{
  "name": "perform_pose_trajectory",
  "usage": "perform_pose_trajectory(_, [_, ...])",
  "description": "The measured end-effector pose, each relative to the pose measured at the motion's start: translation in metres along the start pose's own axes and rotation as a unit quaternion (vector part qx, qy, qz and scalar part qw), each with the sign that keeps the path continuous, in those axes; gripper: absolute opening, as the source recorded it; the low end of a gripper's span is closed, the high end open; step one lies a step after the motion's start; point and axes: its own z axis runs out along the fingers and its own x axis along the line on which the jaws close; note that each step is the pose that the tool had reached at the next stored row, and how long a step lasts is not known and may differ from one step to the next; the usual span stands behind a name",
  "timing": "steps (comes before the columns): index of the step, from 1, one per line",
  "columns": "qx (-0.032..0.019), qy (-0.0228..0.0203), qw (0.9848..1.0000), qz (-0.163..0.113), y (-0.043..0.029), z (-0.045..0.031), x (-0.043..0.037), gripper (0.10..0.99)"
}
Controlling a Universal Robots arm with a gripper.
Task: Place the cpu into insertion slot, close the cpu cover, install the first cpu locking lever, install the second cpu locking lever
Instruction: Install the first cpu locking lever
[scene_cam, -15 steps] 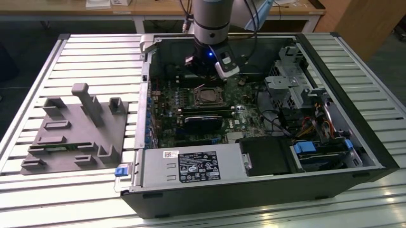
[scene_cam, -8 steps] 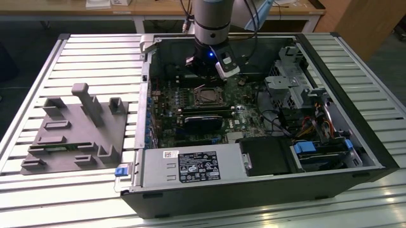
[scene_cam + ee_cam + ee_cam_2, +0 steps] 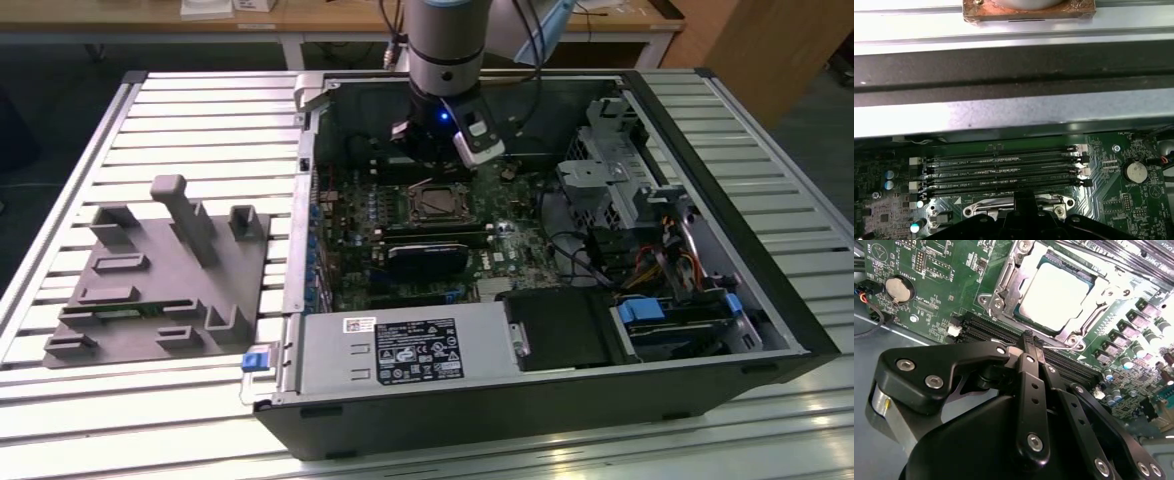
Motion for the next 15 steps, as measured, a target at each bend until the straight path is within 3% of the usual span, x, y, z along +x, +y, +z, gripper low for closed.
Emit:
perform_pose_trajectory(6, [0.0039,-0.0049,1.0000,0.003,0.0006,0.0020,0.0002,0.106])
perform_pose_trajectory(15, [0.0070,-0.0107,0.9999,0.008,0.0087,0.0056,0.0017,0.106])
